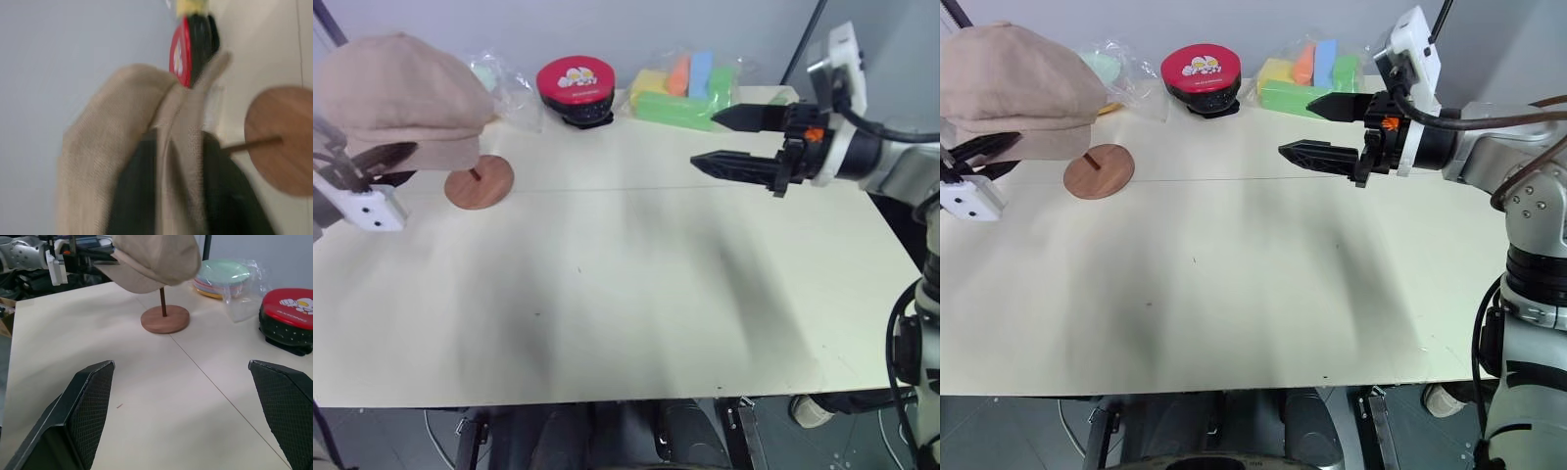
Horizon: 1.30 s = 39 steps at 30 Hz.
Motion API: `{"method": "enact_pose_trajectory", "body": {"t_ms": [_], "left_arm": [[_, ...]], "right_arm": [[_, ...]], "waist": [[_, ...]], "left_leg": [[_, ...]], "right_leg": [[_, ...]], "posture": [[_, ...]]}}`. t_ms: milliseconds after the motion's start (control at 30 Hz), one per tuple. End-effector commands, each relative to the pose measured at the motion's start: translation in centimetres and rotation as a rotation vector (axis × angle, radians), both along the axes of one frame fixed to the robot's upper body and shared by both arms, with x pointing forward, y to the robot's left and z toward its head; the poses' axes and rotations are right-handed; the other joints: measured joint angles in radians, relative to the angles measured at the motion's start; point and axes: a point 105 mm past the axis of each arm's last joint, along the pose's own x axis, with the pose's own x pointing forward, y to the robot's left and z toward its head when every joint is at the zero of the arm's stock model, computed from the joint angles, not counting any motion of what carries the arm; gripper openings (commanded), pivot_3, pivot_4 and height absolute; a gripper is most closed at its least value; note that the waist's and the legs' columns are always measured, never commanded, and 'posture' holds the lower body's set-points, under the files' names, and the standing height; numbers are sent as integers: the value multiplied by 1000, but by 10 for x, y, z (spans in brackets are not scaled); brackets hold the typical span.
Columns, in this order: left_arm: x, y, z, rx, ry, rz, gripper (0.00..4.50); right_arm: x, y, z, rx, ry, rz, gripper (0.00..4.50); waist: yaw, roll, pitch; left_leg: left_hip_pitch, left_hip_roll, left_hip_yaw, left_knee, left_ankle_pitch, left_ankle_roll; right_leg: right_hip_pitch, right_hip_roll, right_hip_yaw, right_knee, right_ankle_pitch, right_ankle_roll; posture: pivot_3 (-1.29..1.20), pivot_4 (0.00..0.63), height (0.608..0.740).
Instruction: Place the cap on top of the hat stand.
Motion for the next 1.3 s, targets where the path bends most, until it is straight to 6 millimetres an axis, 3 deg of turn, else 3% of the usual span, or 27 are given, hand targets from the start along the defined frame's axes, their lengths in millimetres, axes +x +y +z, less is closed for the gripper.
{"method": "enact_pose_trajectory", "body": {"t_ms": [33,100,133,367,667,733,867,933,1033,1200,1300], "left_arm": [[-6,8,12,19,-49,27,3163],[-7,8,11,28,-51,23,4186],[-7,8,10,31,-52,22,4415],[-9,2,1,56,-60,12,4415],[-3,-13,-2,-3,-185,192,4415],[-10,-19,-3,-143,-154,195,4415],[-38,-30,-13,-580,96,146,4415],[-56,-26,-21,-783,259,176,4415],[-81,-17,-17,-1091,441,185,4415],[-116,8,12,-1364,576,136,4415],[-132,13,19,-1383,640,141,4415]], "right_arm": [[-3,0,9,7,-47,1,4500],[-1,1,8,10,-46,2,4500],[-1,1,8,10,-46,2,4500],[2,1,9,27,-48,-1,4500],[0,-4,9,5,-63,-5,4500],[-2,-8,10,-5,-67,-3,4500],[0,-20,10,-23,-64,-15,4500],[2,-27,9,-26,-54,-16,4500],[8,-37,9,-15,-30,-27,4500],[17,-45,12,-11,-3,6,4500],[22,-44,14,-5,13,42,4500]], "waist": [[0,0,0],[-1,0,0],[0,0,0],[-1,0,0],[1,0,0],[1,0,0],[-4,0,0],[-5,0,0],[-1,1,0],[-1,1,0],[-3,2,1]], "left_leg": [[0,0,0,0,0,0],[0,0,0,0,0,0],[0,0,0,0,0,0],[0,0,0,0,0,0],[0,1,0,0,0,0],[0,1,0,0,0,0],[1,3,-1,-1,0,0],[1,4,-1,-1,0,0],[2,7,-1,-1,0,0],[5,6,0,1,0,0],[5,6,1,0,0,0]], "right_leg": [[0,0,0,0,0,0],[0,0,0,0,0,0],[0,0,0,0,0,0],[0,0,0,0,0,0],[0,-1,0,1,0,0],[0,-1,0,0,0,0],[-1,-3,2,0,0,0],[-1,-2,3,0,0,0],[0,0,2,0,0,-1],[4,2,0,-1,0,-2],[4,2,0,-2,0,-2]], "posture": [[0,150,740],[0,150,740],[0,150,740],[0,150,740],[0,150,740],[0,150,740],[0,150,740],[0,150,740],[0,150,740],[0,150,740],[0,150,740]]}}
